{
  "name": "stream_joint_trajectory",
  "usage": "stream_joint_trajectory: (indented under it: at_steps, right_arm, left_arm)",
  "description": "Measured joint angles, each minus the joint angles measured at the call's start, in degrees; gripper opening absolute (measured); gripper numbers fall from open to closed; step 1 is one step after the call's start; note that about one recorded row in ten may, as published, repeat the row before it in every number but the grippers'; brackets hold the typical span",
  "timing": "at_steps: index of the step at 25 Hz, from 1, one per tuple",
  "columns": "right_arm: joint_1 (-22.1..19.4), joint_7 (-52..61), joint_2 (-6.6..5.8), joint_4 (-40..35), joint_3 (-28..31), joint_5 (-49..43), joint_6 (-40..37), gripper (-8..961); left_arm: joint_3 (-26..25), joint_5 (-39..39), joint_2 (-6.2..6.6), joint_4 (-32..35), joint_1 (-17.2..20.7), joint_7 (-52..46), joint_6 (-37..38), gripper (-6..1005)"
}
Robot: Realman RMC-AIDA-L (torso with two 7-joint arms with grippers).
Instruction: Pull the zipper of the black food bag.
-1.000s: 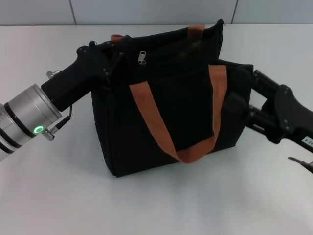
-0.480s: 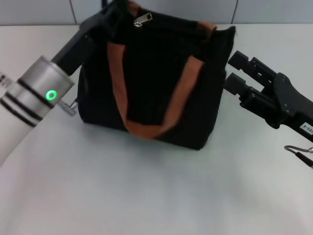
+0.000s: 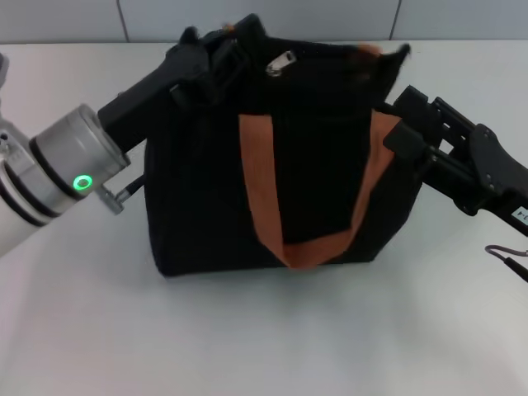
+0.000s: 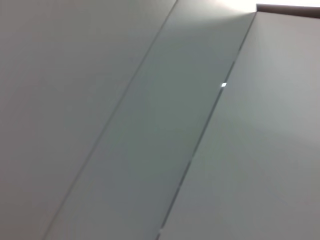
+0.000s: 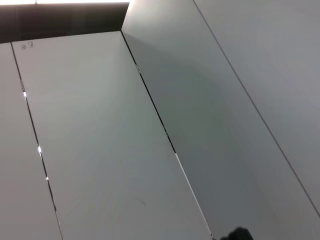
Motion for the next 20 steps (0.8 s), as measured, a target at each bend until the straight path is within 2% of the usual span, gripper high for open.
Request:
stream_joint_trajectory:
  at_steps: [9, 12, 13, 14, 20]
  right_arm:
    - [0.39, 4.17, 0.03, 1.0, 0.83, 1.7, 0.02, 692]
    - [0.4, 6.62, 0.16, 2.04, 1.4, 3.4, -0.15, 690]
    - [0.52, 6.76, 0.18, 2.31, 1.5, 3.73, -0.15, 690]
    - [0.82, 7.05, 0.19, 2.54, 1.54, 3.95, 0.1, 689]
    - [3.23, 13.0, 0.11, 2.72, 1.07, 5.09, 3.04, 686]
  left_arm:
    - [-1.62, -0.17, -0.02, -0.09, 4.33, 0.19, 0.06, 18]
    - [-0.56, 0.58, 0.13, 0.07, 4.17, 0.75, 1.97, 18]
    - [1.97, 1.8, 0.01, 0.74, 3.36, 3.67, 6.75, 18]
    - [2.7, 1.97, 0.0, 0.85, 3.13, 4.6, 7.51, 18]
    - [2.23, 1.04, -0.04, 0.67, 2.79, 4.32, 4.68, 18]
